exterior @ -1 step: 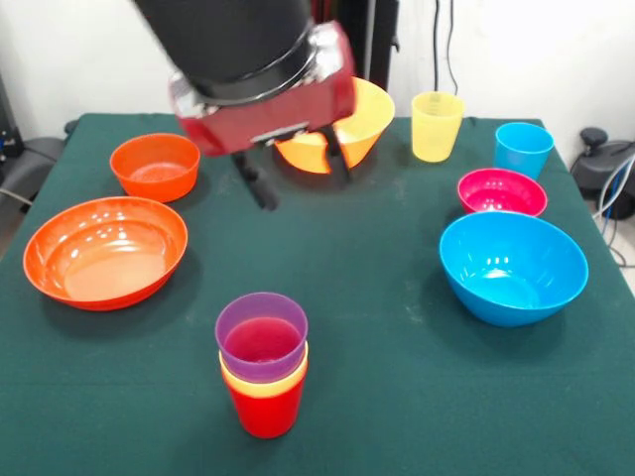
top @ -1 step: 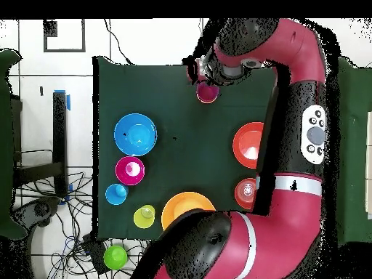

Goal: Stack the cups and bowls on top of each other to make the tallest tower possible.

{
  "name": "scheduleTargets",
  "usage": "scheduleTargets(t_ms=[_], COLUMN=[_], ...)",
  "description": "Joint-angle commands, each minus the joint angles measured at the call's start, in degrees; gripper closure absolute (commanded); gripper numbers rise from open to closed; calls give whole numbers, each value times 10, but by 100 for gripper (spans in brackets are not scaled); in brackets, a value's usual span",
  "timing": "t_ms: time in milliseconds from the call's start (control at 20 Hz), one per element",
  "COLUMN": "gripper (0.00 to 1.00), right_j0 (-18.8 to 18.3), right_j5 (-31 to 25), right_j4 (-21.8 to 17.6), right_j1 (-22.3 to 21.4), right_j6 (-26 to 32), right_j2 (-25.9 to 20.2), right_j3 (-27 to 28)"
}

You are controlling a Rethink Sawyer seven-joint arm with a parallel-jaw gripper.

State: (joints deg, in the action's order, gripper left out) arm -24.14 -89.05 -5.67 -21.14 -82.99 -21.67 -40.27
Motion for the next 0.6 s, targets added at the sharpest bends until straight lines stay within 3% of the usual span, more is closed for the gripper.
scheduleTargets(t_ms=[50,600], gripper=[0,0], right_j0=[19,43], right_j5=[40,117], right_j4=[17,21], right_j1=[-31,-67], right_j6=[-97,-140], right_j2=[18,53], right_j3=[-148,-278])
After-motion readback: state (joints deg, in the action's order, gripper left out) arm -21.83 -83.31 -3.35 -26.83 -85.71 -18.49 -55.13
